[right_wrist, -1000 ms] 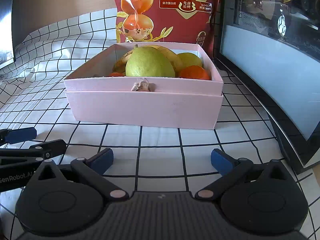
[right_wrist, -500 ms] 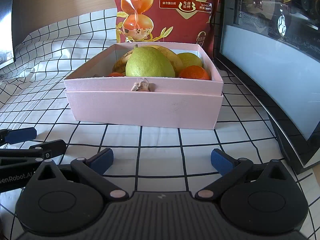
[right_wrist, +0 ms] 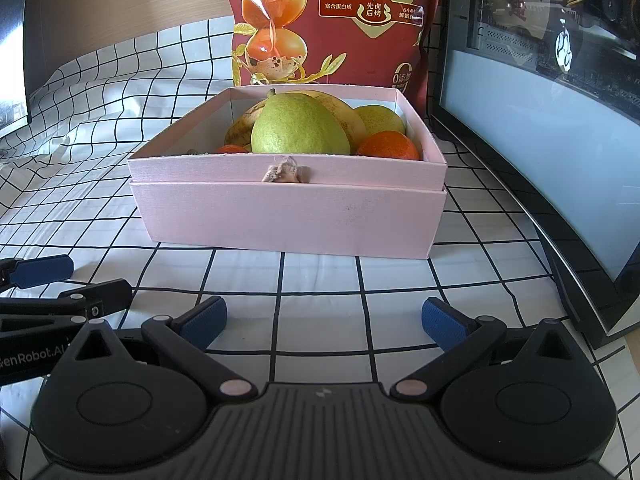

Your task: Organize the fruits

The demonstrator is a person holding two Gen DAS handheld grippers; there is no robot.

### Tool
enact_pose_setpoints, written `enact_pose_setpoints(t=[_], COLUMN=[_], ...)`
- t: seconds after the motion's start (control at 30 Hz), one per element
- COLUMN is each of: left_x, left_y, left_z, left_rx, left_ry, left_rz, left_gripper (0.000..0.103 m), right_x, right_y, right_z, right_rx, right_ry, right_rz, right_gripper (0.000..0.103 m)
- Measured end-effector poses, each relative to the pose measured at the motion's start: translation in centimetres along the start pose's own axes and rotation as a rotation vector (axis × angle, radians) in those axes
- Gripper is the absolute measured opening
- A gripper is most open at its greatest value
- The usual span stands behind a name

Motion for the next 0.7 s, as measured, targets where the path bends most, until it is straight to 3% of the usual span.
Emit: enact_pose_setpoints(t=[0.7], left_x=[0.15], left_y=[0.13], left_z=[-0.11], left_rx=[0.001], left_ry=[-0.008], left_rz=[0.01], left_gripper=[0.071], right_x=[0.02], right_y=[-0.02], right_z=[-0.02], right_rx=[0.0], right_ry=[0.0], right_rz=[0.0], right_gripper=[0.103])
Point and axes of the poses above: each gripper's, at about its wrist camera, not at the fingertips, and y roughly against the way its jaws point, x to its right, z to its underside, the point moved 7 cm from there along -y, roughly the way its jaws point, and after that the axes turned 3 degrees about -y, right-handed, at the moved point
